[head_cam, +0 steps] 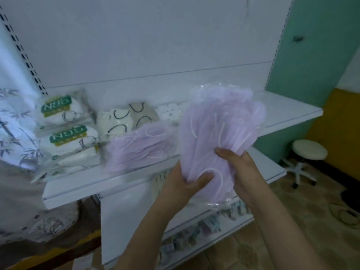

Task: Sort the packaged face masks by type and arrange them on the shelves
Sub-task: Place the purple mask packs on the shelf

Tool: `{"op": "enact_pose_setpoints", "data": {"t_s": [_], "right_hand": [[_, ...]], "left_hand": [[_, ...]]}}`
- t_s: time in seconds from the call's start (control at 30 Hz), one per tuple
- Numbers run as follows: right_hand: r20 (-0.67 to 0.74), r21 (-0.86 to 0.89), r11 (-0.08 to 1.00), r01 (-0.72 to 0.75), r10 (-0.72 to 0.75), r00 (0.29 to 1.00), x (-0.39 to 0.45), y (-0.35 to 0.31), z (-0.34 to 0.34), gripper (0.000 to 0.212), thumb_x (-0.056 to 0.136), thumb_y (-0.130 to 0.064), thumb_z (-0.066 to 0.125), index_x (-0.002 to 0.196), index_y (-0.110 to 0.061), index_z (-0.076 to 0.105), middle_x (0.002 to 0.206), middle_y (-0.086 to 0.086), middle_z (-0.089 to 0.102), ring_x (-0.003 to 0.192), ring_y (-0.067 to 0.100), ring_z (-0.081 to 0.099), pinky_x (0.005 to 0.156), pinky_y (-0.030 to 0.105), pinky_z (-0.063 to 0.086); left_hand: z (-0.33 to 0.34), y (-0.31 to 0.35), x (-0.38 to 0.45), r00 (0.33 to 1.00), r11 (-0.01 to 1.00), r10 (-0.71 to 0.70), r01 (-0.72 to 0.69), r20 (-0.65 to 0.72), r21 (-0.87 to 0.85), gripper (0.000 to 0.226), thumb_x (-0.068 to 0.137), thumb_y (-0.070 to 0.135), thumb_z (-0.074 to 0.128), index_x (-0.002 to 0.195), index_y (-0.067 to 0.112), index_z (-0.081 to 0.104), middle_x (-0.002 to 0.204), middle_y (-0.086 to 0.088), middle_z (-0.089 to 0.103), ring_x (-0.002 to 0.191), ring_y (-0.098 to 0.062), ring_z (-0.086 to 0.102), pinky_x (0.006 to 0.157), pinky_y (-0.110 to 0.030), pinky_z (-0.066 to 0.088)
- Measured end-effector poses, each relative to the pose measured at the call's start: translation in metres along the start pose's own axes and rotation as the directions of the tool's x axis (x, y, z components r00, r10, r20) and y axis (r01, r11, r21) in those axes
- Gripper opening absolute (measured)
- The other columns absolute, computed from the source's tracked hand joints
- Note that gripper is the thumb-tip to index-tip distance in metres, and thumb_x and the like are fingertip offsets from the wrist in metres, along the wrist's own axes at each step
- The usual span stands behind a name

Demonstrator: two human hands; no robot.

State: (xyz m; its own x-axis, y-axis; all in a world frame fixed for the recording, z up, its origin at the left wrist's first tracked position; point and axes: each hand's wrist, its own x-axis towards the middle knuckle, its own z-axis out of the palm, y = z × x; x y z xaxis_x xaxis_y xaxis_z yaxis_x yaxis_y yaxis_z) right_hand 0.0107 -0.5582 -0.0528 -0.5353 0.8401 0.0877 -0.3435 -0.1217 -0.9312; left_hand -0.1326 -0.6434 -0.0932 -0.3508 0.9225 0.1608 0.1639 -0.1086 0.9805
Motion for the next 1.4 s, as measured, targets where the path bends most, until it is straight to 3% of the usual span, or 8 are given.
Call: {"op": "enact_pose_setpoints", "data": {"t_s": [0.23, 0.4, 0.6, 0.77, 0.93, 1.1, 1.27, 1.4], "right_hand": [[0.075, -0.076, 0.977, 0.199, -0.194, 0.978, 0.083, -0.055, -0.031, 0.057, 0.075, -0.011, 0.075, 0.129, -0.012, 0.059, 0.120, 0.011, 0.069, 0.113, 0.031, 0.065, 0.093, 0.042, 0.053], [0.232, -0.230, 0.943, 0.241, -0.188, 0.954, 0.166, -0.080, -0.065, 0.038, 0.081, -0.011, 0.077, 0.117, -0.016, 0.069, 0.113, 0.014, 0.071, 0.107, 0.032, 0.067, 0.098, 0.053, 0.050], [0.395, -0.316, 0.923, 0.220, -0.083, 0.915, 0.247, -0.084, -0.106, 0.053, 0.076, -0.017, 0.082, 0.126, -0.020, 0.062, 0.121, -0.002, 0.069, 0.116, 0.018, 0.064, 0.092, 0.031, 0.054], [0.263, -0.514, 0.826, 0.232, -0.106, 0.959, 0.294, -0.068, -0.102, 0.033, 0.073, -0.019, 0.086, 0.100, -0.031, 0.071, 0.096, -0.014, 0.075, 0.091, 0.006, 0.071, 0.073, 0.023, 0.055], [0.175, -0.037, 0.994, 0.100, -0.092, 0.980, 0.305, -0.062, -0.066, 0.031, 0.074, -0.026, 0.081, 0.100, -0.013, 0.072, 0.094, 0.003, 0.076, 0.086, 0.023, 0.072, 0.067, 0.034, 0.055], [0.166, 0.363, 0.924, -0.124, 0.066, 0.984, 0.277, -0.038, 0.006, 0.045, 0.087, -0.023, 0.065, 0.130, -0.009, 0.060, 0.119, 0.005, 0.070, 0.106, 0.022, 0.069, 0.082, 0.035, 0.058], [0.218, 0.260, 0.929, -0.264, 0.209, 0.953, 0.262, -0.020, 0.057, 0.035, 0.089, -0.026, 0.067, 0.122, -0.016, 0.064, 0.115, 0.006, 0.072, 0.103, 0.021, 0.070, 0.079, 0.034, 0.056], [0.122, -0.030, 0.986, -0.165, 0.167, 0.978, 0.273, -0.011, 0.053, 0.074, 0.079, -0.028, 0.076, 0.144, -0.024, 0.041, 0.106, 0.003, 0.064, 0.091, 0.016, 0.066, 0.060, 0.029, 0.059]], "left_hand": [[0.005, 0.041, 0.097, 0.995, 0.973, 0.079, -0.064, -0.061, 0.224, 0.041, 0.074, 0.037, 0.087, 0.110, 0.032, 0.067, 0.099, 0.019, 0.075, 0.091, 0.006, 0.069, 0.073, -0.011, 0.052], [0.026, 0.039, 0.179, 0.995, 0.953, 0.065, -0.039, -0.077, 0.299, 0.041, 0.072, 0.038, 0.089, 0.108, 0.034, 0.069, 0.098, 0.017, 0.075, 0.090, 0.006, 0.070, 0.079, -0.018, 0.057], [0.057, 0.005, 0.251, 0.995, 0.941, 0.035, -0.001, -0.094, 0.338, 0.064, 0.076, 0.024, 0.086, 0.127, 0.027, 0.047, 0.121, 0.008, 0.063, 0.099, 0.006, 0.061, 0.078, -0.008, 0.048], [0.068, -0.001, 0.269, 0.987, 0.960, -0.005, 0.049, -0.158, 0.276, 0.076, 0.078, 0.026, 0.086, 0.139, 0.028, 0.042, 0.132, 0.015, 0.057, 0.115, 0.011, 0.055, 0.089, -0.008, 0.046], [0.024, 0.026, 0.236, 0.926, 0.965, 0.001, 0.099, -0.378, 0.245, 0.060, 0.072, 0.036, 0.089, 0.122, 0.038, 0.056, 0.108, 0.019, 0.069, 0.099, 0.003, 0.066, 0.081, -0.014, 0.052], [-0.026, 0.046, 0.195, 0.796, 0.996, -0.083, 0.038, -0.599, -0.087, 0.049, 0.077, 0.020, 0.087, 0.122, 0.021, 0.067, 0.112, 0.000, 0.076, 0.106, -0.021, 0.072, 0.091, -0.035, 0.056], [-0.090, 0.056, 0.165, 0.709, 0.979, -0.186, 0.070, -0.680, -0.194, 0.068, 0.067, 0.023, 0.086, 0.130, 0.014, 0.062, 0.114, -0.010, 0.075, 0.107, -0.030, 0.071, 0.094, -0.048, 0.057], [-0.144, 0.084, 0.145, 0.670, 0.947, -0.166, 0.312, -0.724, 0.072, 0.066, 0.079, 0.030, 0.084, 0.134, 0.032, 0.047, 0.108, 0.013, 0.062, 0.096, -0.010, 0.064, 0.068, -0.020, 0.050]]}}
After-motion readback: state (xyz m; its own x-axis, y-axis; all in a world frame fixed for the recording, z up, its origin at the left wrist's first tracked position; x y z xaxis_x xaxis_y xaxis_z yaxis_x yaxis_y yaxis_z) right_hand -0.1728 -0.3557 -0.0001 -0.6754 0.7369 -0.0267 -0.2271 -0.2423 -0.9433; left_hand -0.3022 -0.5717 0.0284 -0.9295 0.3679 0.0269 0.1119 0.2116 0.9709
